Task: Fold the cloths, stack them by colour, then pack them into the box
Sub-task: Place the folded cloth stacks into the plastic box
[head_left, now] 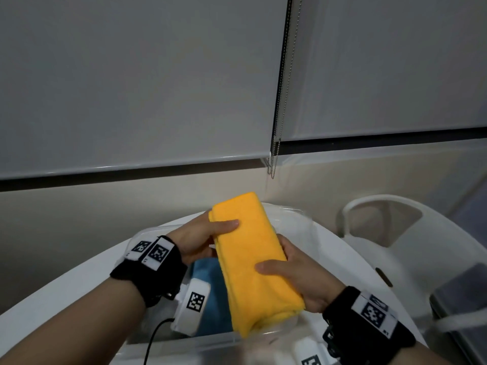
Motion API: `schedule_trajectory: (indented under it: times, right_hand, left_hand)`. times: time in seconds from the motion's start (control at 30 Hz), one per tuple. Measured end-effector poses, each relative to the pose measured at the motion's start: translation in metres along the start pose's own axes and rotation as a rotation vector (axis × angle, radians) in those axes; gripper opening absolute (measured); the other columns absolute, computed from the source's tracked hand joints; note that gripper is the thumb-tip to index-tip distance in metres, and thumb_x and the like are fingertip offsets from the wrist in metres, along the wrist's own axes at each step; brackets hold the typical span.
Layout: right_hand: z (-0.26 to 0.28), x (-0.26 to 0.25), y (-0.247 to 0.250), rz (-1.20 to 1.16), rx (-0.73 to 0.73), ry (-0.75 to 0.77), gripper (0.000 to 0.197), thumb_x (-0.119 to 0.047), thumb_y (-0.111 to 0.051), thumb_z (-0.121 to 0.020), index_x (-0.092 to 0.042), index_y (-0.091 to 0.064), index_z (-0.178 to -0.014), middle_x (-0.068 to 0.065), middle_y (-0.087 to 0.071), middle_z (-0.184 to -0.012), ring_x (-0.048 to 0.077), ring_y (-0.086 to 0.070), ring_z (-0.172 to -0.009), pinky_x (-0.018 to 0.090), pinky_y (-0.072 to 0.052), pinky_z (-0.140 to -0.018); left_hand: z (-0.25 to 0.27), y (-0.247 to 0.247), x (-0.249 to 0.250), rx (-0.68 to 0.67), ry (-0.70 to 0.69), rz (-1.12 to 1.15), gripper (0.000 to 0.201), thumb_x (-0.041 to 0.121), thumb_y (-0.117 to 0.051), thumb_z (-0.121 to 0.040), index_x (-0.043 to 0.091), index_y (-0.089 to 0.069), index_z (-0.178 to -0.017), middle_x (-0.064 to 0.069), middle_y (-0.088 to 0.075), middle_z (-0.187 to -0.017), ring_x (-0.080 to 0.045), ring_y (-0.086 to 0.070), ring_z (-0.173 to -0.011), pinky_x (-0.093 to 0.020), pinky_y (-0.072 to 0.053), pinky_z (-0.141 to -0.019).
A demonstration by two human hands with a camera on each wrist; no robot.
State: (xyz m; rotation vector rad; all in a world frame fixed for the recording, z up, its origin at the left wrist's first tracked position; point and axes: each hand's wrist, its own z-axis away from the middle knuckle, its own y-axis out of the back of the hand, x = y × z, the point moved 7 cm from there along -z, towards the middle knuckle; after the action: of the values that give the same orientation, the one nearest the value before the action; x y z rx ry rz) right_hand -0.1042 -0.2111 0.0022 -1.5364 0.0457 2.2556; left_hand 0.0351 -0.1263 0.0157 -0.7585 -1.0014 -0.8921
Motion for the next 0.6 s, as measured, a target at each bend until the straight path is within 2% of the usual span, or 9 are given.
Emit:
schedule_trajectory:
  times: [0.1,0.17,0.23,0.33,0.43,0.47,0.53,0.57,0.6]
  right_hand:
    - [-0.004,0.011,0.001,0.099,0.057,-0.031,0.072,-0.028,-0.078,-0.074,-0.023,-0.038,-0.134,0.002,-0.060,-0.122,0.024,-0.063,-0.107,0.044,-0.054,-0.090]
    - [-0.003,0.013,0.007,0.310,0.137,0.019,0.076,-0.029,-0.071,-0.084,-0.029,-0.025,-0.144,-0.006,-0.048,-0.130,0.019,-0.055,-0.114,0.041,-0.050,-0.096]
    - [0.001,0.011,0.008,0.506,0.162,0.123,0.084,-0.026,-0.065,-0.086,-0.041,-0.010,-0.148,-0.009,-0.030,-0.140,0.017,-0.042,-0.127,0.039,-0.043,-0.104]
    - [0.008,0.014,-0.002,0.824,0.156,0.287,0.071,-0.021,-0.055,-0.092,-0.047,-0.013,-0.143,-0.012,-0.005,-0.151,0.008,-0.017,-0.140,0.017,-0.021,-0.110]
    - [0.010,0.023,-0.014,1.064,0.183,0.376,0.051,-0.026,-0.045,-0.099,-0.041,-0.024,-0.144,-0.016,0.018,-0.151,-0.004,0.004,-0.139,-0.005,0.002,-0.099]
    - [0.008,0.025,-0.020,1.082,0.174,0.378,0.049,-0.031,-0.043,-0.100,-0.037,-0.025,-0.145,-0.017,0.015,-0.151,-0.006,0.003,-0.137,-0.009,0.003,-0.096]
    - [0.004,0.025,-0.026,1.048,0.170,0.354,0.057,-0.045,-0.037,-0.095,-0.030,-0.022,-0.148,-0.024,-0.006,-0.150,-0.003,-0.014,-0.138,-0.009,-0.015,-0.096]
    - [-0.002,0.030,-0.027,1.095,0.152,0.319,0.056,-0.044,-0.033,-0.096,-0.025,-0.023,-0.148,-0.016,-0.013,-0.153,0.005,-0.022,-0.140,-0.003,-0.026,-0.098]
    - [-0.009,0.032,-0.027,1.185,0.155,0.248,0.047,-0.034,-0.031,-0.102,-0.020,-0.026,-0.147,0.000,-0.005,-0.159,0.014,-0.027,-0.140,0.008,-0.031,-0.103]
  left_hand:
    - [-0.009,0.022,-0.010,0.102,0.036,0.012,0.062,0.024,-0.080,-0.065,0.009,-0.059,-0.121,-0.011,-0.071,-0.108,-0.022,-0.070,-0.094,-0.032,-0.057,-0.070]
    - [-0.019,0.034,-0.022,0.144,0.076,-0.079,0.070,0.029,-0.090,-0.056,0.005,-0.061,-0.115,-0.013,-0.071,-0.105,-0.023,-0.069,-0.091,-0.030,-0.056,-0.068]
    - [-0.029,0.041,-0.029,0.184,0.109,-0.243,0.056,0.029,-0.087,-0.065,0.006,-0.063,-0.110,-0.015,-0.069,-0.107,-0.023,-0.067,-0.090,-0.028,-0.055,-0.066]
    - [-0.046,0.042,-0.037,0.195,0.137,-0.444,0.040,0.026,-0.080,-0.076,0.007,-0.063,-0.107,-0.012,-0.066,-0.098,-0.024,-0.066,-0.089,-0.028,-0.057,-0.065]
    - [-0.062,0.038,-0.046,0.182,0.152,-0.535,0.032,0.027,-0.080,-0.076,0.010,-0.063,-0.097,-0.009,-0.066,-0.089,-0.028,-0.068,-0.089,-0.035,-0.059,-0.072]
    - [-0.067,0.037,-0.051,0.181,0.160,-0.553,0.029,0.027,-0.079,-0.076,0.011,-0.062,-0.092,-0.009,-0.066,-0.085,-0.027,-0.068,-0.085,-0.037,-0.060,-0.073]
    - [-0.074,0.034,-0.061,0.183,0.192,-0.575,0.026,0.027,-0.079,-0.076,0.011,-0.060,-0.084,-0.010,-0.065,-0.078,-0.025,-0.067,-0.074,-0.037,-0.060,-0.070]
    - [-0.077,0.033,-0.067,0.182,0.214,-0.577,0.026,0.026,-0.079,-0.076,0.010,-0.060,-0.082,-0.010,-0.064,-0.076,-0.024,-0.066,-0.072,-0.037,-0.060,-0.069]
    - [-0.080,0.032,-0.073,0.179,0.234,-0.572,0.025,0.024,-0.079,-0.076,0.010,-0.059,-0.082,-0.010,-0.064,-0.077,-0.025,-0.067,-0.074,-0.038,-0.060,-0.069]
